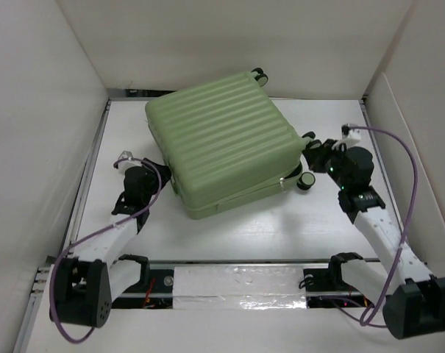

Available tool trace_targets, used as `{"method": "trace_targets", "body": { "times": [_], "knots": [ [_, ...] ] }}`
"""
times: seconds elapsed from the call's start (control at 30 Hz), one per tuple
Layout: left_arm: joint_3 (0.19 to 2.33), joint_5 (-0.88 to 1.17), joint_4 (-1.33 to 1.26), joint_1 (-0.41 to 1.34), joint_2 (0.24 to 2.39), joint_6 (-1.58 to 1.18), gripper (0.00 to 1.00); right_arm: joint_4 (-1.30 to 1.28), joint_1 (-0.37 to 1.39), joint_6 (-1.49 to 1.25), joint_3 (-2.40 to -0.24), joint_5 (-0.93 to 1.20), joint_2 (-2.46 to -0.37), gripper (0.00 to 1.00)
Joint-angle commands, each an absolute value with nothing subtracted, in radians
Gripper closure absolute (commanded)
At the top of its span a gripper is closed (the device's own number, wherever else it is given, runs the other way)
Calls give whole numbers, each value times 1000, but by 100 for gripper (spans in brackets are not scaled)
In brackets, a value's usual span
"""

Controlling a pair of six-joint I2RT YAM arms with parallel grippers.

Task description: Pack the luggage

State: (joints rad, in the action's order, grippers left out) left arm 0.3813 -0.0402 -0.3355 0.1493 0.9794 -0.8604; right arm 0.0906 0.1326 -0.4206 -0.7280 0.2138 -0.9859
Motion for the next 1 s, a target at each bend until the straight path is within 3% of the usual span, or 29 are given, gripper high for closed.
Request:
{"method": "trace_targets", "body": {
  "times": [0.0, 0.17, 0.27, 0.37, 0.5, 0.63, 0.83, 0.97],
  "knots": [
    [484, 83, -560, 181, 1063, -856, 54, 106, 181, -439, -635, 118, -859, 100],
    [638, 32, -493, 233, 1163, -801, 42, -56, 242, -403, -559, 86, -732, 95],
    [598, -23, -474, 233, 1146, -801, 37, -139, 268, -397, -526, 54, -700, 85],
    [522, -144, -449, 233, 1102, -822, 37, -161, 281, -413, -489, 29, -664, 74],
    [475, -98, -511, 183, 1126, -828, 38, -127, 290, -452, -416, -47, -644, 74],
    [577, -22, -514, 183, 1276, -776, 44, -94, 290, -459, -411, -45, -707, 90],
    [652, 28, -542, 183, 1417, -764, 57, -19, 290, -459, -414, -11, -772, 92],
    [661, 24, -577, 183, 1476, -785, 72, 60, 290, -460, -410, -8, -804, 91]
  ]
}}
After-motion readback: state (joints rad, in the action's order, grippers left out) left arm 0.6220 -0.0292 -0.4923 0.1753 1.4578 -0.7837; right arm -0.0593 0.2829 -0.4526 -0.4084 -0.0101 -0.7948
